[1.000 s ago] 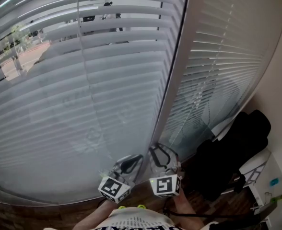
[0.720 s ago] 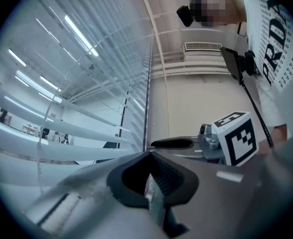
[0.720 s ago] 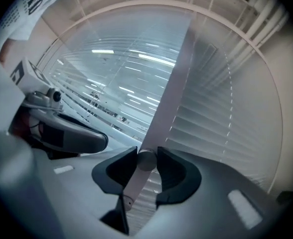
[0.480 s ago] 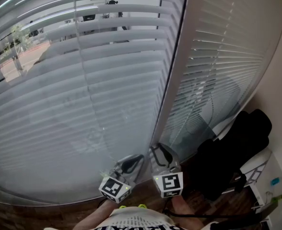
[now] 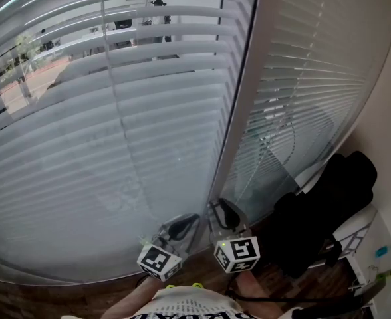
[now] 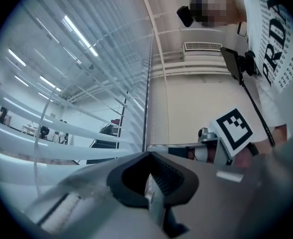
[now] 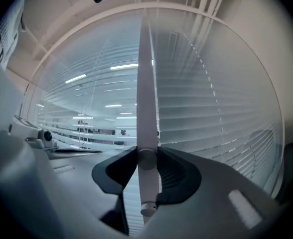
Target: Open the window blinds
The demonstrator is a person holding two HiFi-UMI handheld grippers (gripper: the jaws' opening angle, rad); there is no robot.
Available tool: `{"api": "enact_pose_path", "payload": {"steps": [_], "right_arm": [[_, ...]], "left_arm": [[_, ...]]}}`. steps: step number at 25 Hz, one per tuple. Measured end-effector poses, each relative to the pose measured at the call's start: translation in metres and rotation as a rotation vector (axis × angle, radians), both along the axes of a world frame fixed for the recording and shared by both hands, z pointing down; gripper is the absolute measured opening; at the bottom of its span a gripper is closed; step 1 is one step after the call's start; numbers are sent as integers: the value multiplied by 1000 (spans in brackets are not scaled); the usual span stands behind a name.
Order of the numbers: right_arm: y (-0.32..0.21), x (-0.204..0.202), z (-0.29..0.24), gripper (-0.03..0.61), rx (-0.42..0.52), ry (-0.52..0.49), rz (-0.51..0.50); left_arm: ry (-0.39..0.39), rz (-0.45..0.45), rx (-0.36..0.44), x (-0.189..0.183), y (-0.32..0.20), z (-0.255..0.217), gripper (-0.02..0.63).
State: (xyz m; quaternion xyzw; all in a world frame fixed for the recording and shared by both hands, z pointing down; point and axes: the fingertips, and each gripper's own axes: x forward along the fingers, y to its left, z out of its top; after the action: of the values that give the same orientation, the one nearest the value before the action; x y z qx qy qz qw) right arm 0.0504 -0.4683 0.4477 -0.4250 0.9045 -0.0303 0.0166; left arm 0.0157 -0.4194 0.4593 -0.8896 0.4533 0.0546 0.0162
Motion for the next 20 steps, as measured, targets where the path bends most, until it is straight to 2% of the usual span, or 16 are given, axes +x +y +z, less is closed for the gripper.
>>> {"api": "enact_pose_path", "payload": {"steps": [3, 10, 20], "right_arm": [[-1, 2, 1, 133, -69, -99, -6], [-2, 3, 2, 133, -123, -190, -4], [-3, 4, 2, 133, -146, -238, -1]], "left_arm": [[9, -5, -8, 0, 0, -2, -8], [14, 15, -4, 3, 0, -2, -8], [4, 14, 4, 3, -1, 0, -8]]}}
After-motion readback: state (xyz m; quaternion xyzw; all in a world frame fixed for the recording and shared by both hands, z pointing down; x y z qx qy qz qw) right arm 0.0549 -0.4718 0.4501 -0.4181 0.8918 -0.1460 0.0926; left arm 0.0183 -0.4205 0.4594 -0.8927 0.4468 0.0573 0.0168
